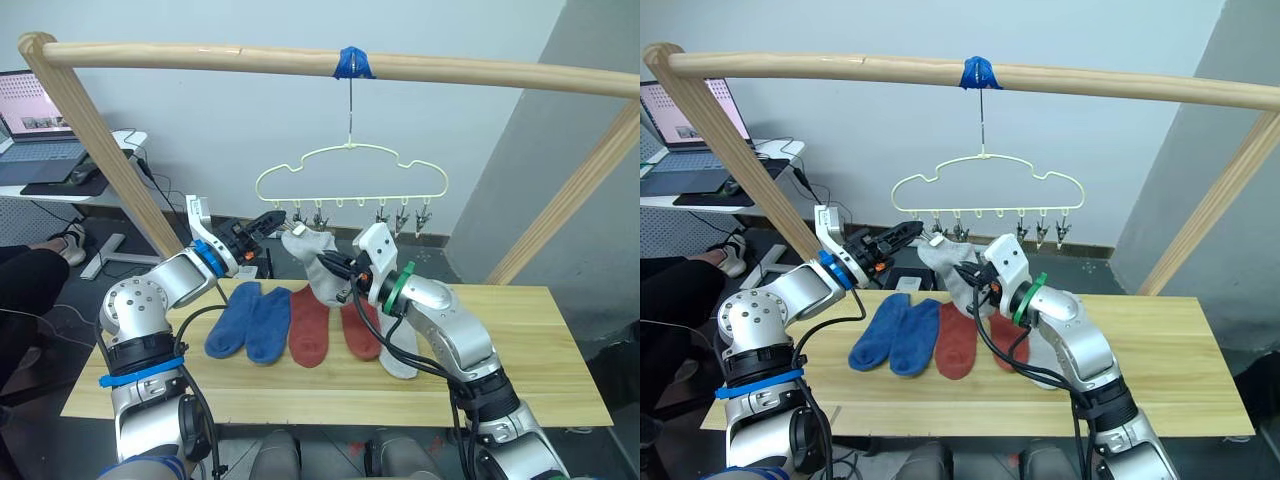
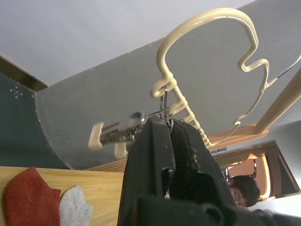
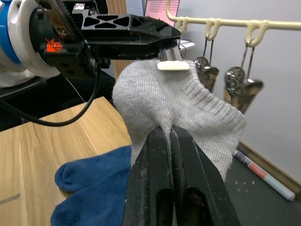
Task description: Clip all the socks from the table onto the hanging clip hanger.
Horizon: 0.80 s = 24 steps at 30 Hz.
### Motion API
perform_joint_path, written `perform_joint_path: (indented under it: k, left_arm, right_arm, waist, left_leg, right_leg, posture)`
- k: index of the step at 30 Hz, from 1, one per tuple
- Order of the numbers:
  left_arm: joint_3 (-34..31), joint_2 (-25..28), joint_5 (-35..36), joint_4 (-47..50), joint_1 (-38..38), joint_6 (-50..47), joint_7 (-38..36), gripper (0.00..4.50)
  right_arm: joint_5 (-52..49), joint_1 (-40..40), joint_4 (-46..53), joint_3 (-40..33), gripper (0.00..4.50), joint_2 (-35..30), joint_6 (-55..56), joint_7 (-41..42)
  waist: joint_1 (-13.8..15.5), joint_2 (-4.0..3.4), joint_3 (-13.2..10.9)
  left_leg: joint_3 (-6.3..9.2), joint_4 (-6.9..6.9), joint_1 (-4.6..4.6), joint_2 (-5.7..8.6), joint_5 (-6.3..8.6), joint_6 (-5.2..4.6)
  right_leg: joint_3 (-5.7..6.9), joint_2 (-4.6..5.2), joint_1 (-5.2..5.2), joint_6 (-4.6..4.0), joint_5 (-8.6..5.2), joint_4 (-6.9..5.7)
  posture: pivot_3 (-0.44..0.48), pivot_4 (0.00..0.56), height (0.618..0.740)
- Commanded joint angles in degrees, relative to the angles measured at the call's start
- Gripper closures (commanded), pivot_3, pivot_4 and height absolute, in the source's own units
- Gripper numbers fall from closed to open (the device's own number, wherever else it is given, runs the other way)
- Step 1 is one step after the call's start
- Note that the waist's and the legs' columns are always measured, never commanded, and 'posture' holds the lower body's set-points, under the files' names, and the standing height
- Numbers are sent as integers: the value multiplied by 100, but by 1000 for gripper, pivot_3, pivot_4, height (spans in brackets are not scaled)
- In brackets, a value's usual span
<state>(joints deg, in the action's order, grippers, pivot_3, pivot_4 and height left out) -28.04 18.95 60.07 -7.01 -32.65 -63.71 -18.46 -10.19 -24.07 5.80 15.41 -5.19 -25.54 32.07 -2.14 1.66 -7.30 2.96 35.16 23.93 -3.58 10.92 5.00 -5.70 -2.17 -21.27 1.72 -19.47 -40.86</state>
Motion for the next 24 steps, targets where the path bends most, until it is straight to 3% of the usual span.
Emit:
perform_joint_path:
  k: [1,2,9,17,20,24]
  left_arm:
    - [26,109,-10,224,-19,267,-205,4500]
    - [15,133,32,262,-3,281,-261,4500]
    - [-2,262,174,389,72,249,-351,2199]
    - [120,624,12,664,297,272,-458,26]
    - [425,861,-299,898,463,463,-698,26]
    - [978,1144,-868,1240,670,980,-1176,0]
  right_arm:
    - [-8,-174,21,3,4446,89,185,-35]
    - [3,-177,-3,11,4446,101,198,-35]
    - [64,-239,-218,70,4500,168,309,-34]
    - [-23,-326,-472,121,4500,334,222,73]
    - [-77,-349,-551,132,4500,376,120,126]
    - [-129,-379,-656,119,3538,394,16,162]
  waist:
    - [15,-1,-1]
    - [20,-1,-1]
    - [36,-1,-2]
    - [34,-3,-4]
    - [46,-5,-9]
    - [49,-8,-13]
  left_leg:
    - [0,-1,0,0,0,0]
    - [0,-2,0,0,0,0]
    - [0,-3,-1,0,0,0]
    - [-1,-8,0,-1,0,0]
    - [0,-12,0,-2,0,0]
    - [-2,-13,0,0,0,0]
  right_leg:
    - [0,0,-1,0,0,0]
    - [0,0,-1,0,0,0]
    - [0,0,-2,2,-1,1]
    - [-1,0,-3,4,-3,4]
    - [1,0,-5,3,-3,4]
    - [-1,2,-4,1,-4,7]
  posture:
    - [63,106,740]
    - [63,106,740]
    - [72,106,740]
    - [81,109,740]
    - [82,108,740]
    - [84,109,740]
